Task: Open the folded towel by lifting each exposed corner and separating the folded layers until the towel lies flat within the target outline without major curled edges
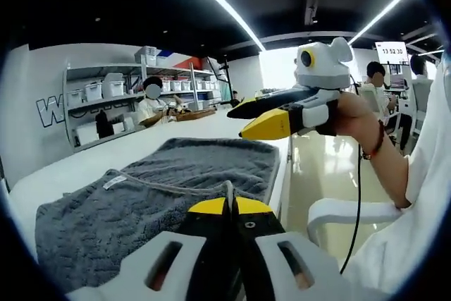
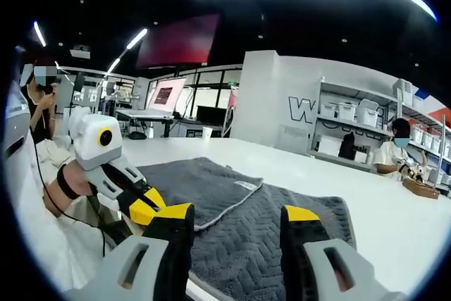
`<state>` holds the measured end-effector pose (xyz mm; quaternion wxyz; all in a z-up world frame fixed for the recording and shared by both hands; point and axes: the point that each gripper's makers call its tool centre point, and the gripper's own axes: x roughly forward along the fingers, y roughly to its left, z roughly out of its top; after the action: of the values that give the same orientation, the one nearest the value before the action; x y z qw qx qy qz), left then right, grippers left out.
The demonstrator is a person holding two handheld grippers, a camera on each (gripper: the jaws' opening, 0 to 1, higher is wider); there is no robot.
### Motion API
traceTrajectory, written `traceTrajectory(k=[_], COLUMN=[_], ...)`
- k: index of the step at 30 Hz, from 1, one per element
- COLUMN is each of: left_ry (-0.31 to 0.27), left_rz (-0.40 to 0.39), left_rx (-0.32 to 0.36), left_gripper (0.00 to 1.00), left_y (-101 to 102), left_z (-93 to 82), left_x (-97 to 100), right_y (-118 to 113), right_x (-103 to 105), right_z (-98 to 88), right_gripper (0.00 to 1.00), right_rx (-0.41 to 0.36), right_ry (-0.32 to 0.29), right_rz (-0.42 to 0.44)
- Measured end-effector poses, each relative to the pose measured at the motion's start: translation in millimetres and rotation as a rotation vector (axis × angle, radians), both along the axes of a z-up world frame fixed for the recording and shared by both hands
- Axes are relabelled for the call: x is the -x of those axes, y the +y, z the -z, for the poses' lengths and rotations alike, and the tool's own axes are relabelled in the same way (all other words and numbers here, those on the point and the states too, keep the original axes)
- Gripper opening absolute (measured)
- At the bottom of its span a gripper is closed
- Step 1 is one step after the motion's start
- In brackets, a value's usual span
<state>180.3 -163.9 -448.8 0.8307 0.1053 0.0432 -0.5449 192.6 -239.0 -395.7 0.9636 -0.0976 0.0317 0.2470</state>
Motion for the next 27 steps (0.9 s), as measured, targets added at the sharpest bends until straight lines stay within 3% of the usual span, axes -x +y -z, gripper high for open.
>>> traceTrajectory(k=[15, 27], left_ry=[0.005, 0.004], left_rz=[-0.016, -0.032], left_rx=[0.036, 0.068], left_gripper=[0.02, 0.02], left_y=[12, 20], left_z=[-1.8, -6.6], left_x=[-1.5, -2.9], right_y=[26, 39], right_x=[-9, -12], right_z=[7.9, -3.4], right_gripper=[0.46, 0.42], right_rx=[0.013, 0.053], right_ry=[0.03, 0.016], right_rz=[-0.05, -0.072])
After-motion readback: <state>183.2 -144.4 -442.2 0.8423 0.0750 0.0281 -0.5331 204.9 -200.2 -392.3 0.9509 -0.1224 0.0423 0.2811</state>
